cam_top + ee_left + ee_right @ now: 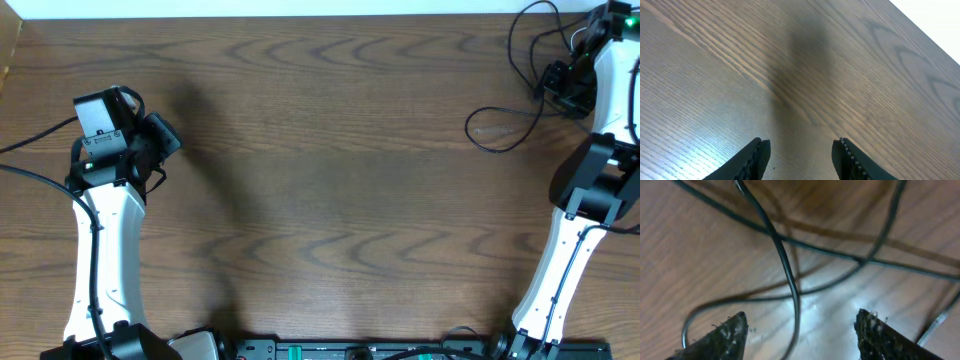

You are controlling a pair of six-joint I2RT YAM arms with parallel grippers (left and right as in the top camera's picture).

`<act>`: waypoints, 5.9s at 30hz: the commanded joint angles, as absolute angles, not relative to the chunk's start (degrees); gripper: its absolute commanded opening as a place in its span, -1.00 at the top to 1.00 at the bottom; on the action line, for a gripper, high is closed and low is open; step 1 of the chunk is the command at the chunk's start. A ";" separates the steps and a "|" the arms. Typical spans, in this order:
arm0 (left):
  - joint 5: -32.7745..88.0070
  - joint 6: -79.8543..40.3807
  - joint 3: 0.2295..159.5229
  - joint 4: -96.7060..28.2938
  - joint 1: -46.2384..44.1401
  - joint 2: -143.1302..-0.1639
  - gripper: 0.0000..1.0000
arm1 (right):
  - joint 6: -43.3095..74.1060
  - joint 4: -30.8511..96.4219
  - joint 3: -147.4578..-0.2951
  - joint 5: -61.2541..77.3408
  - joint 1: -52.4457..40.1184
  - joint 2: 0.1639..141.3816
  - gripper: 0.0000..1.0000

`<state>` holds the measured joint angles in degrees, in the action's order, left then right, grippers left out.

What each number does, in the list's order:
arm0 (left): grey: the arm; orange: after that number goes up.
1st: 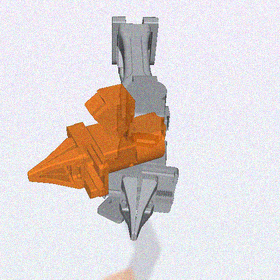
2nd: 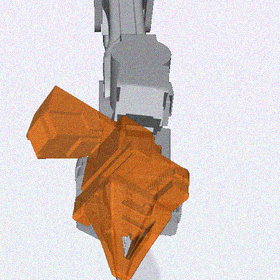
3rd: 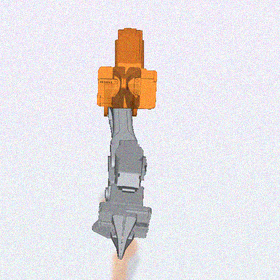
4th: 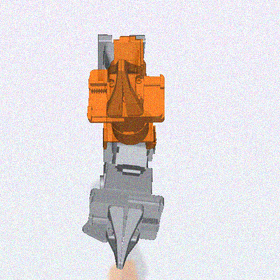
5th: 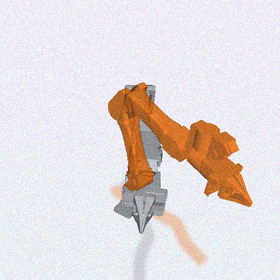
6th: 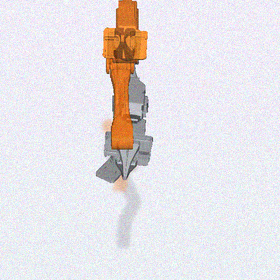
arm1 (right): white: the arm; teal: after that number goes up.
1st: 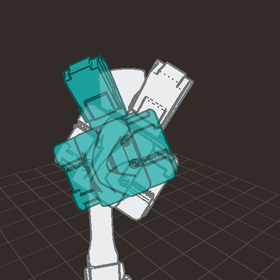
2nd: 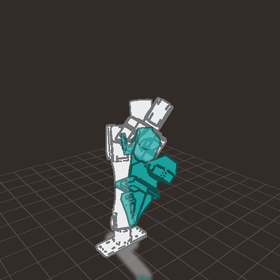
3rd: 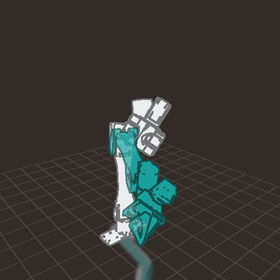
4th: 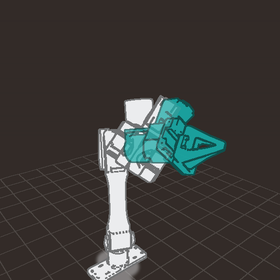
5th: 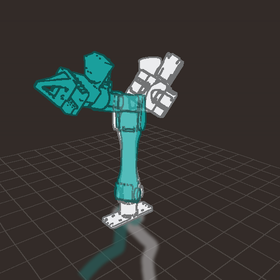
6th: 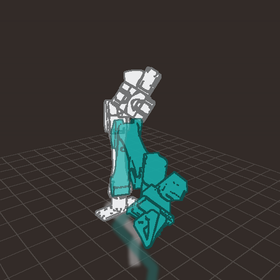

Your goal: Untangle cables

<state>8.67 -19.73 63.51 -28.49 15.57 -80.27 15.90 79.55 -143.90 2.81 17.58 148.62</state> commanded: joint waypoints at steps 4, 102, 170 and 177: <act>8.56 -20.45 64.73 -28.47 15.40 -80.86 0.07 | 17.37 76.25 -144.29 1.32 16.95 149.93 -0.14; 8.54 -20.45 64.36 -29.95 15.40 -80.86 -0.95 | -10.37 97.27 -141.36 19.62 8.21 96.99 -0.99; 8.54 -20.45 64.36 -29.98 15.40 -80.86 -0.96 | -20.40 -8.34 -2.07 15.35 -2.72 3.51 -0.98; 8.54 -20.45 64.36 -29.98 15.40 -80.86 -0.96 | -20.21 -4.86 -0.32 15.81 -2.79 0.27 -0.99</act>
